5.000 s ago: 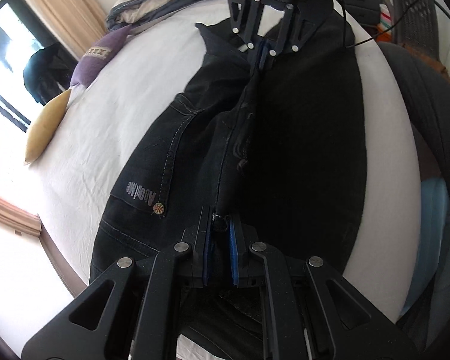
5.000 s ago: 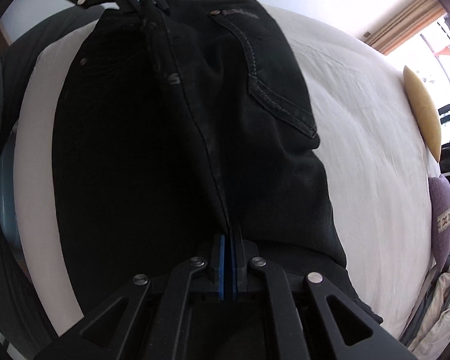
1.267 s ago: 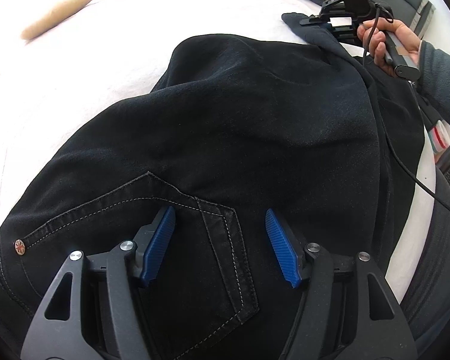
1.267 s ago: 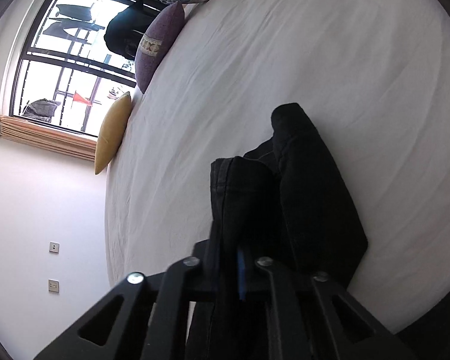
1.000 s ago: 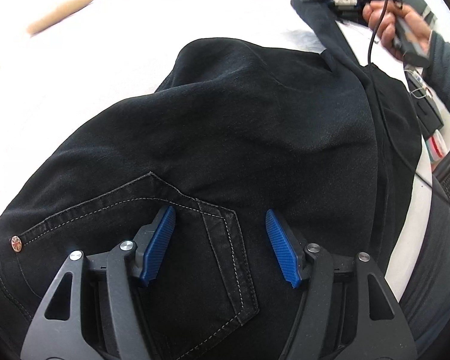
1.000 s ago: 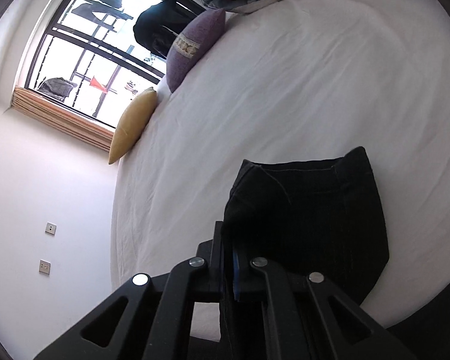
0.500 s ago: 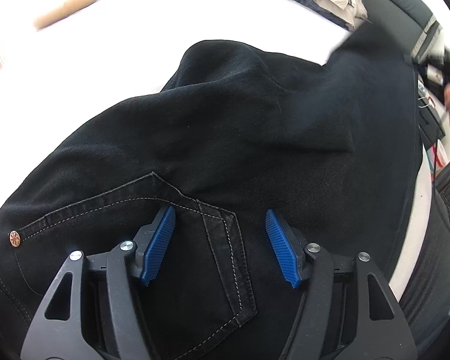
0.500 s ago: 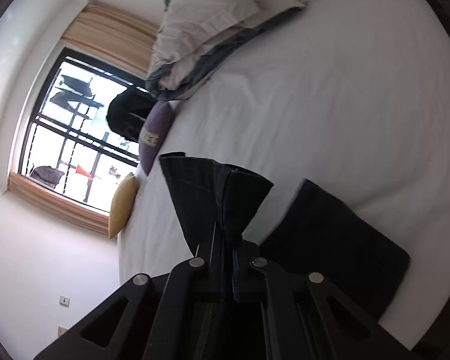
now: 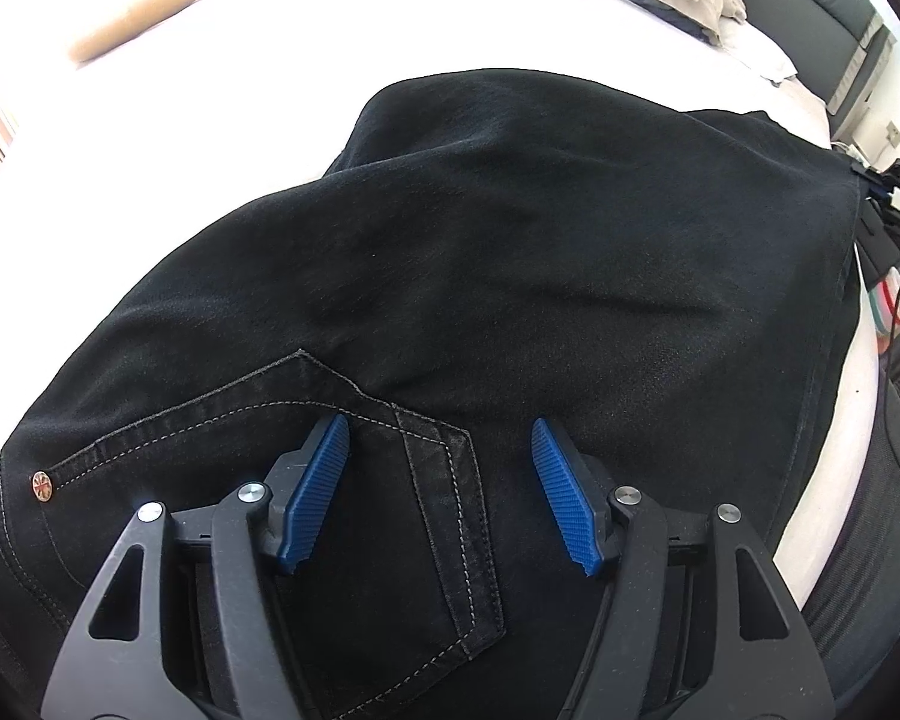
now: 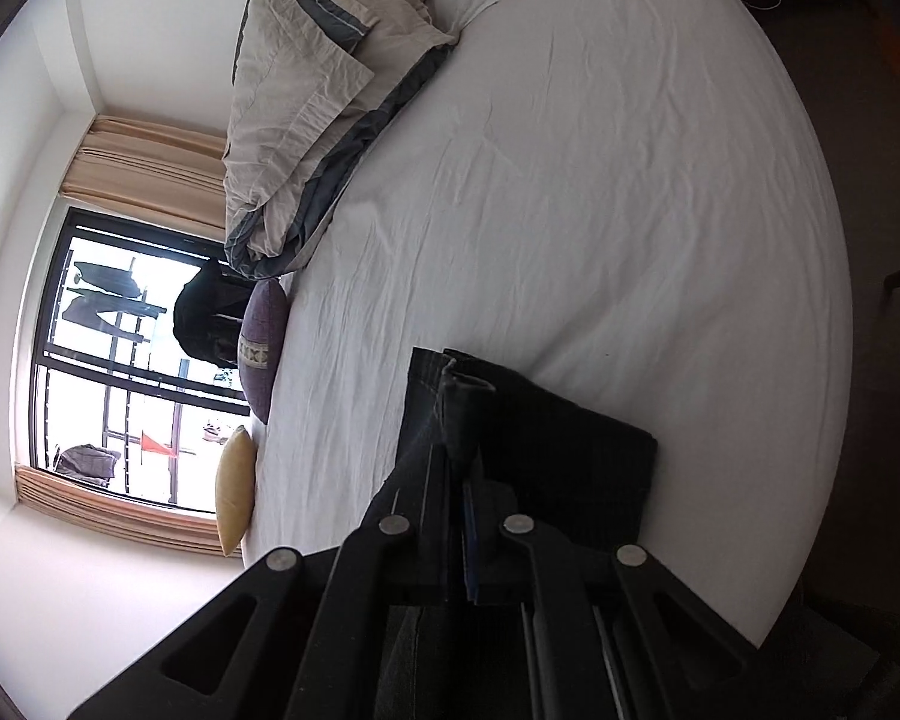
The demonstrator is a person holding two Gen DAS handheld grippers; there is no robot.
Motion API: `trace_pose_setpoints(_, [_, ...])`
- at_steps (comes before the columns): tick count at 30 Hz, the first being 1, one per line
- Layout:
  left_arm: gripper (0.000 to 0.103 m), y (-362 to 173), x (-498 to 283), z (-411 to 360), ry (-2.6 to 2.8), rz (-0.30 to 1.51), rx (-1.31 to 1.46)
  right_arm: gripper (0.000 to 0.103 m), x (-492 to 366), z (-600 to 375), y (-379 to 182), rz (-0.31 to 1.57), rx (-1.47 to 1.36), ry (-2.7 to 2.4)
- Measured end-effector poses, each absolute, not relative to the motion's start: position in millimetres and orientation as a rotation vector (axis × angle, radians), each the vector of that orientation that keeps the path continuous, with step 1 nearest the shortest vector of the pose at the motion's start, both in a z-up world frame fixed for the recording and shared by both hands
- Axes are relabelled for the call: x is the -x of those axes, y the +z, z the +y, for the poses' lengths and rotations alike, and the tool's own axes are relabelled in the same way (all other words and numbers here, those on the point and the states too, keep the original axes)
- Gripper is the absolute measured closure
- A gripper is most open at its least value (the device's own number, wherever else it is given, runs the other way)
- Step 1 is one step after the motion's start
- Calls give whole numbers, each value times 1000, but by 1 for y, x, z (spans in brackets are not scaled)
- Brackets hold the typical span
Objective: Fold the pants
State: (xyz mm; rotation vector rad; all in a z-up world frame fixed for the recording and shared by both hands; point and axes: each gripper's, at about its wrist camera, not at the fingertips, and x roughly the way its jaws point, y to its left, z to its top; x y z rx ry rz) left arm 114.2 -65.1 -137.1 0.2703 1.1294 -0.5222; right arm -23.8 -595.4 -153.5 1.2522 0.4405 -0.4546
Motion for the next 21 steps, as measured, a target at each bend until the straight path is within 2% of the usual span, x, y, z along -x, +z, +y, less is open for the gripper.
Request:
trace_pose_setpoints(16, [40, -146, -104, -66, -522, 1111, -288, 99, 46, -596, -191, 542, -1279, -590])
trace_pose_setpoints(19, [40, -144, -103, -67, -521, 1109, -288, 96, 44, -599, -192, 617, -1242, -569])
trace_pose_setpoints(21, [40, -143, -102, -67, -521, 1107, -286, 72, 58, -601, -186, 602, -1261, -588])
